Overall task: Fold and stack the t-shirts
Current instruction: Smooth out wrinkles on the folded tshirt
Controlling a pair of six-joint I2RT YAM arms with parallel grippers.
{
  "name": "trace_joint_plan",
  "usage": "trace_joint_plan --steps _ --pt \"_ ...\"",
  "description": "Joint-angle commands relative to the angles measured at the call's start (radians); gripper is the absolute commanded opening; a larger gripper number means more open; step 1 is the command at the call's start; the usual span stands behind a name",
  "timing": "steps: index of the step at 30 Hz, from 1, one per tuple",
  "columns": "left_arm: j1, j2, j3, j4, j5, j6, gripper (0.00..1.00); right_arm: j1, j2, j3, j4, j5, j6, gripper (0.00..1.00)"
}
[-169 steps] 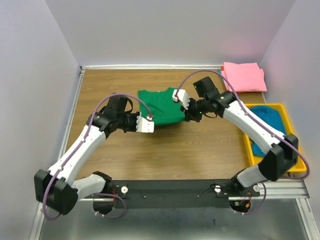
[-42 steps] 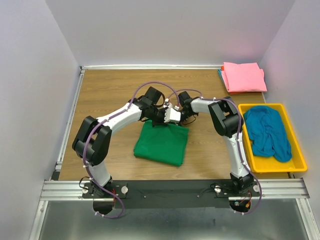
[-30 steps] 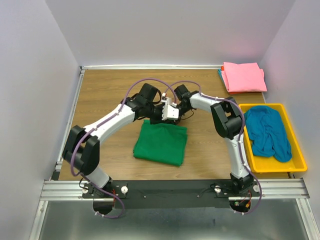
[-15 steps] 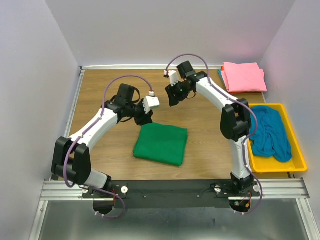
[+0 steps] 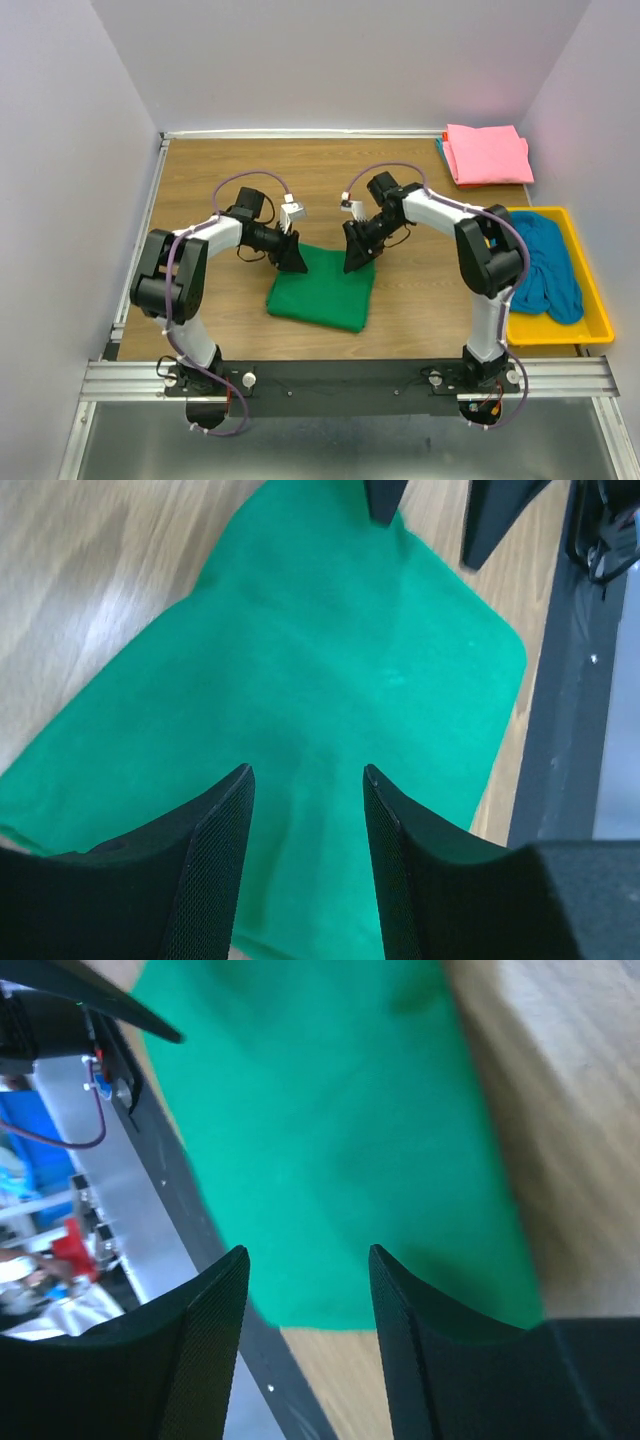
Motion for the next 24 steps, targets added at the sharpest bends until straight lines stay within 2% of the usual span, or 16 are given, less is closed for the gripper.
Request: trace_joint_plan --steps 1,6,11,15,16,17,18,19,21,22,23,24 --pt "0.049 0.131 0.019 0.026 0.080 -0.059 0.56 -0.020 0.131 0.006 0.051 -0.058 0.019 0.57" --pt "0.114 0.307 0.088 -0.001 0.054 -0.055 0.56 -0.100 0.246 0.100 0.075 0.076 -0.001 0.56" --pt "0.118 0.393 0.215 0.040 0.050 -0.082 0.56 -0.157 0.381 0.281 0.071 0.211 -0.080 0.56" --pt "0.119 0.401 0.336 0.089 0.027 -0.165 0.56 -0.166 0.429 0.469 0.066 0.182 -0.093 0.59" --pt "0.119 0.390 0.359 0.088 0.018 -0.167 0.56 -0.169 0.423 0.483 0.066 0.156 -0.084 0.61" --pt "0.119 0.372 0.387 0.083 0.005 -0.167 0.56 -0.168 0.379 0.489 0.066 0.118 -0.077 0.75" --pt "0.119 0.351 0.391 0.083 0.008 -0.165 0.57 -0.169 0.352 0.487 0.066 0.098 -0.070 0.82" --pt "0.119 0.297 0.391 0.078 0.013 -0.170 0.58 -0.169 0.319 0.476 0.066 0.079 -0.053 1.00" --pt "0.113 0.239 0.366 0.065 0.039 -0.174 0.61 -0.169 0.209 0.445 0.068 0.027 -0.036 1.00" --pt "0.107 0.178 0.350 0.058 0.046 -0.171 0.66 -0.169 0.173 0.427 0.069 0.004 -0.024 1.00" --pt "0.089 0.147 0.315 0.040 0.051 -0.144 0.77 -0.168 0.142 0.378 0.075 -0.039 -0.012 1.00" --pt "0.073 0.116 0.292 0.038 0.054 -0.138 0.80 -0.166 0.113 0.355 0.077 -0.068 0.004 1.00"
